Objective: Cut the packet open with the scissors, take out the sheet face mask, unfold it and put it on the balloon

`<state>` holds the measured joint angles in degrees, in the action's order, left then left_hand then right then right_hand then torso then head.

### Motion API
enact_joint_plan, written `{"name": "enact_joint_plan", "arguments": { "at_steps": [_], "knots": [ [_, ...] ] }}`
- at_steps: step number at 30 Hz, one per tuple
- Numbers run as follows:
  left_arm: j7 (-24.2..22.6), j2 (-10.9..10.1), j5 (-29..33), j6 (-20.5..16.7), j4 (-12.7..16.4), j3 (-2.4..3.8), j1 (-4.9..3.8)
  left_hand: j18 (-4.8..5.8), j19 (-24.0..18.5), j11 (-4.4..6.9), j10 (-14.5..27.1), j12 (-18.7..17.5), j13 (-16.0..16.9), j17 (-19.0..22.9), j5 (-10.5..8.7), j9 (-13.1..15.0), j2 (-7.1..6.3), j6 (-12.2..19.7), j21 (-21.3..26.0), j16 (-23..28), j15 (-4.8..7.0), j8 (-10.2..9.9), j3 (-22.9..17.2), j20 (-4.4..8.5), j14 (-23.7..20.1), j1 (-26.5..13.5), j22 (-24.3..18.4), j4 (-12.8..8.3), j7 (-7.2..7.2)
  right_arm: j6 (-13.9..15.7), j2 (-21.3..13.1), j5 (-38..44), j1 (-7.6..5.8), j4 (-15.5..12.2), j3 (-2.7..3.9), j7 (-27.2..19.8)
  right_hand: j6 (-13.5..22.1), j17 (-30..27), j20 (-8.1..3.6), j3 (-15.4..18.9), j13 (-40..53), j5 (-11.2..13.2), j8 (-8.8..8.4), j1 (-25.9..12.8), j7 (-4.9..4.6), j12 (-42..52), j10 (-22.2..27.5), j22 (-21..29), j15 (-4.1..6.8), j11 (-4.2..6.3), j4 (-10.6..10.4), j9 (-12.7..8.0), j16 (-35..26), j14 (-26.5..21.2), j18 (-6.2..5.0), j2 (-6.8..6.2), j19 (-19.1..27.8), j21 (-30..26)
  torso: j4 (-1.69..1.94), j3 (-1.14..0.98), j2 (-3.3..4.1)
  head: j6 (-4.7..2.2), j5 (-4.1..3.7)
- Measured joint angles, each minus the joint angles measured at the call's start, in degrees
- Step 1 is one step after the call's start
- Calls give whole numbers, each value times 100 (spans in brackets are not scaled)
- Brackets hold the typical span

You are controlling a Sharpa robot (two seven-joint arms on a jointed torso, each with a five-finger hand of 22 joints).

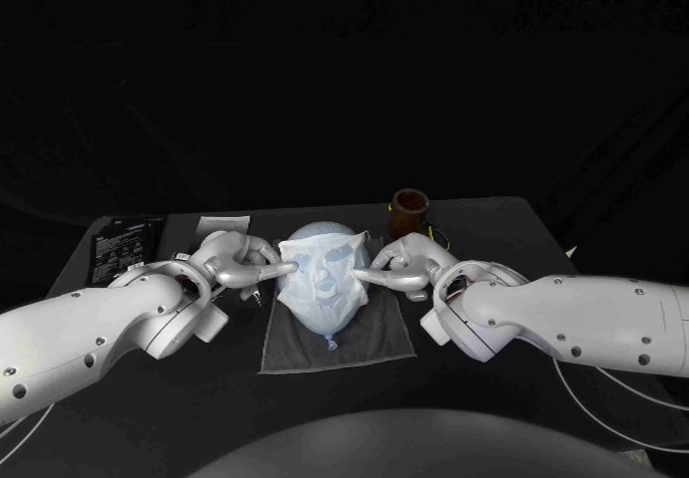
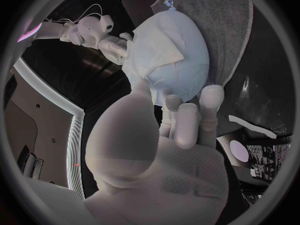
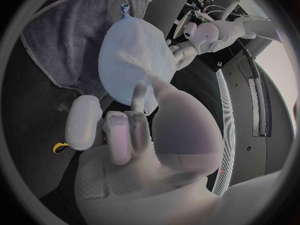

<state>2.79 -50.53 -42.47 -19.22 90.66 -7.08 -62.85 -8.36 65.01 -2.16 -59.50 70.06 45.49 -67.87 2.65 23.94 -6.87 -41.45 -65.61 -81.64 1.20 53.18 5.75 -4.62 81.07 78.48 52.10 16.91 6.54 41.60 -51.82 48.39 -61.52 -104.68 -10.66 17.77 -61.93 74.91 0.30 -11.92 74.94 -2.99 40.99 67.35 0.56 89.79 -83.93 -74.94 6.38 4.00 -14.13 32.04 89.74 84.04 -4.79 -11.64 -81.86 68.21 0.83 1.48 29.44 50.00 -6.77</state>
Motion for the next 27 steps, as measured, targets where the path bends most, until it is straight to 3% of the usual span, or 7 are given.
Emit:
{"name": "enact_joint_plan", "arguments": {
  "at_steps": [8, 27],
  "knots": [
    [11, 0, 4, 4, 0, 0, 0, 0, 0, 0, 0, 0, 2, 2, 0, 0, 0, 0, 0, 0, 0, 4, 0, 0, 0, 0, 6, 0, 0, -87, 126, 91, 2, 286, 2, 96, 30, -1, -30, 211, 0, 0, 202, 183, 30, -8, -1, 0, 40, 41, -208, 158, 6, 1, 0, 117, -30, 65, 4, 0, 1, 0, -1],
    [41, -4, 8, 15, -21, 0, 0, 0, 0, -21, -19, 22, 17, -2, 0, 6, 0, 0, -22, 0, 0, 4, 16, 0, 0, 0, 6, -16, 0, -278, 199, 278, 2, 634, 4, 171, 33, 4, -70, 323, -4, 1, 292, 386, 68, 2, -10, 3, 81, 72, -224, 235, 2, 0, 0, 227, -30, 66, -1, -5, 5, 0, -1]
  ]
}}
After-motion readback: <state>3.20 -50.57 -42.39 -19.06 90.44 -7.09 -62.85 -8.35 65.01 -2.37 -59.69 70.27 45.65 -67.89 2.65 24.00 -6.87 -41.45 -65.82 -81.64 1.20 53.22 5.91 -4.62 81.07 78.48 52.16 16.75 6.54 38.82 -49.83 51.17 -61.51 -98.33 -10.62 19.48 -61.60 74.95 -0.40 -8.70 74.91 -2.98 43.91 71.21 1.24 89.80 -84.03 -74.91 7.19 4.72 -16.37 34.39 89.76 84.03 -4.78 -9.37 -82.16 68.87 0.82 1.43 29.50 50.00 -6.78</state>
